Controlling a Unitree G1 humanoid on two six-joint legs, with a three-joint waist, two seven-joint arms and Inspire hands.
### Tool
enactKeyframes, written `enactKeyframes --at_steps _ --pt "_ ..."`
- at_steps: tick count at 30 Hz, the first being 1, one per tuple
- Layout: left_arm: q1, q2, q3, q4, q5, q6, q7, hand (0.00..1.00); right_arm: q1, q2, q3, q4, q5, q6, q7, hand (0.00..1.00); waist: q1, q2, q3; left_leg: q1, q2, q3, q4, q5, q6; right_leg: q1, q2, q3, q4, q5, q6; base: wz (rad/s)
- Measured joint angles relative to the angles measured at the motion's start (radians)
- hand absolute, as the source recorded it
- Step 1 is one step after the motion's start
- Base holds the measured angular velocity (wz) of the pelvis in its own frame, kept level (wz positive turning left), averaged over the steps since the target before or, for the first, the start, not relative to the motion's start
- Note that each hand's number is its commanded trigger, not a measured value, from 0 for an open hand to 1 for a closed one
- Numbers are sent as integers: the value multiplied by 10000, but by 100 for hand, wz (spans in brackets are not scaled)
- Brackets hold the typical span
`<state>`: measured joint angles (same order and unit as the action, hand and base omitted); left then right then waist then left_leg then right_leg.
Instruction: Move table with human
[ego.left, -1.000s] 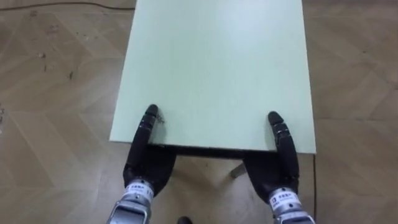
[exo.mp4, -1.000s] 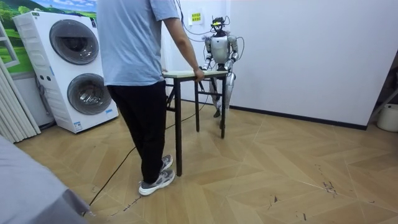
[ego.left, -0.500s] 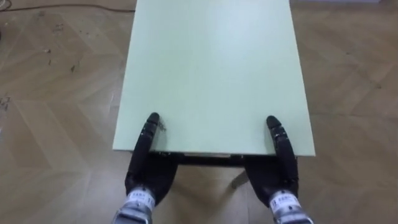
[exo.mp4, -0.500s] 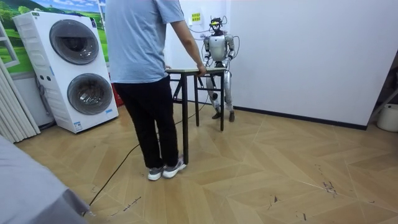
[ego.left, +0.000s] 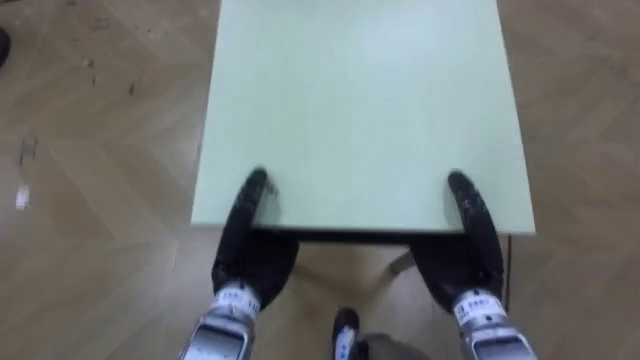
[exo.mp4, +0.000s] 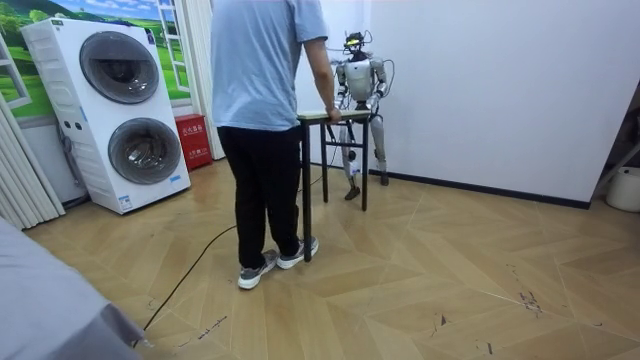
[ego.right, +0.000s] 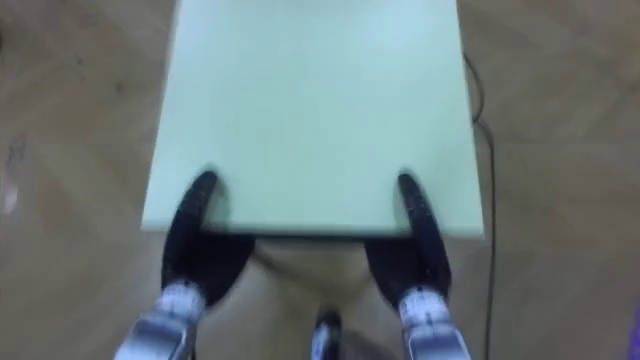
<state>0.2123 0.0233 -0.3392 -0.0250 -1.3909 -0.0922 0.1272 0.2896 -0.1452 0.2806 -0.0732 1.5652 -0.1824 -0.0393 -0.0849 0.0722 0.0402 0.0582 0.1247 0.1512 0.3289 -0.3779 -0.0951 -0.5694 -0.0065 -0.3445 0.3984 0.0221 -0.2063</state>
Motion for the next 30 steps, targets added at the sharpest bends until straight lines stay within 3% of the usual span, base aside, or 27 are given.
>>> enactKeyframes --at_steps 2,4,6,7,8,9,10,11,12,13,14,15,16,17,18,20,21,22,23,30 --pt "-187 -20 3 245 23 -23 7 100 -11 94 -119 124 -6 -8 0 100 -61 -40 -16 -87 -272 79 -304 -265 136 -12 -252 -68 -386 504 144 26" --pt "-190 40 -6 469 24 -12 5 100 44 223 -201 372 -28 111 9 100 -251 -295 -147 -502 -803 370 -142 -430 329 59 -696 70 -1103 1381 516 20" --pt "-119 29 -54 630 18 -12 7 100 80 229 -198 557 -24 139 9 100 -270 -426 -170 -814 -1249 416 311 -440 741 424 -934 303 -2083 2296 1702 -3" --pt "-66 24 -54 701 -50 -15 10 100 79 216 -232 650 -18 280 3 100 -377 -494 -162 -1027 -1408 482 548 -380 1053 661 -1037 507 -2698 2903 2885 0" --pt "-41 7 -37 829 -86 -14 10 100 91 233 -234 774 -17 319 -6 100 -370 -446 -106 -1167 -1262 1054 852 -416 1302 556 -1195 861 -1814 2688 2641 12" --pt "-40 -4 -56 941 -96 14 11 100 148 239 -240 873 -15 313 -5 100 -393 -388 -98 -1169 -1102 1280 950 -423 1330 456 -1264 1022 -805 2070 2083 38" --pt "-33 77 -142 1043 -96 33 14 100 293 295 -266 971 46 323 6 100 -559 -370 -110 -1149 -737 1726 1024 -350 1407 442 -1431 1318 1023 641 1906 55" --pt "-41 131 -206 1043 -96 55 20 100 390 313 -273 967 105 301 63 100 -668 -385 -118 -1147 -548 2012 1024 -265 1314 505 -1565 1531 1879 -107 1917 96" --pt "-120 193 -399 1043 -85 102 113 100 639 317 -274 911 322 178 213 100 -789 -389 -114 -1136 -225 2488 1015 -81 1001 844 -1858 1823 3371 -1315 2119 90" --pt "-148 270 -519 1040 -84 145 140 100 766 256 -258 887 449 23 295 100 -750 -437 -126 -1061 -128 2872 1032 45 784 1343 -2001 1935 4070 -2167 2340 35" --pt "-155 324 -506 1030 -126 131 140 100 660 195 -158 900 495 -12 283 100 -446 -511 -111 -1047 -371 2976 1182 100 715 1577 -1902 2017 3404 -2380 2488 -50" --pt "-147 295 -449 1029 -141 110 141 100 543 130 -71 929 494 -33 248 100 -167 -485 -124 -1131 -499 2793 1176 89 738 1584 -1771 1965 3046 -2349 2446 -144" --pt "-148 257 -278 1023 -148 12 140 100 201 72 107 1050 497 -29 80 100 358 -434 -133 -1370 -718 2134 1072 28 902 1683 -1475 1860 2173 -2099 2019 -135" --pt "-148 225 -156 1023 -120 1 142 100 37 110 169 1154 499 -14 45 100 485 -392 -133 -1461 -732 1912 1007 69 978 1735 -1306 1852 1781 -1811 1988 -94" --pt "-172 241 -40 1020 -3 -17 142 100 11 309 196 1192 491 -29 -15 100 464 -390 -138 -1547 -590 1765 767 275 1088 2021 -1118 1721 993 -1339 2024 0" --pt "-91 263 17 1020 202 -14 141 100 200 499 199 1191 485 -1 -11 100 413 -421 -145 -1385 -385 2089 379 528 1135 2432 -1105 1182 968 -1362 2011 10" --pt "97 296 25 912 192 -17 115 100 253 497 246 1192 480 24 5 100 471 -415 -146 -1140 -352 2572 79 653 1111 2703 -1039 1043 940 -1522 2057 -43" --pt "266 322 50 741 191 -20 106 100 251 455 328 1191 465 7 78 100 601 -448 -161 -1072 -434 2704 -13 666 1116 2767 -944 1168 563 -1507 2052 -59" --pt "285 322 50 729 189 -18 78 100 230 379 368 1190 466 -23 136 100 736 -453 -166 -1094 -512 2687 -44 668 1122 2792 -904 1236 265 -1484 2016 -43" --pt "363 360 73 725 189 -9 13 100 232 340 415 1191 451 0 190 100 921 -442 -180 -1213 -473 2403 -208 751 1203 3162 -670 1007 -885 -995 2113 3"
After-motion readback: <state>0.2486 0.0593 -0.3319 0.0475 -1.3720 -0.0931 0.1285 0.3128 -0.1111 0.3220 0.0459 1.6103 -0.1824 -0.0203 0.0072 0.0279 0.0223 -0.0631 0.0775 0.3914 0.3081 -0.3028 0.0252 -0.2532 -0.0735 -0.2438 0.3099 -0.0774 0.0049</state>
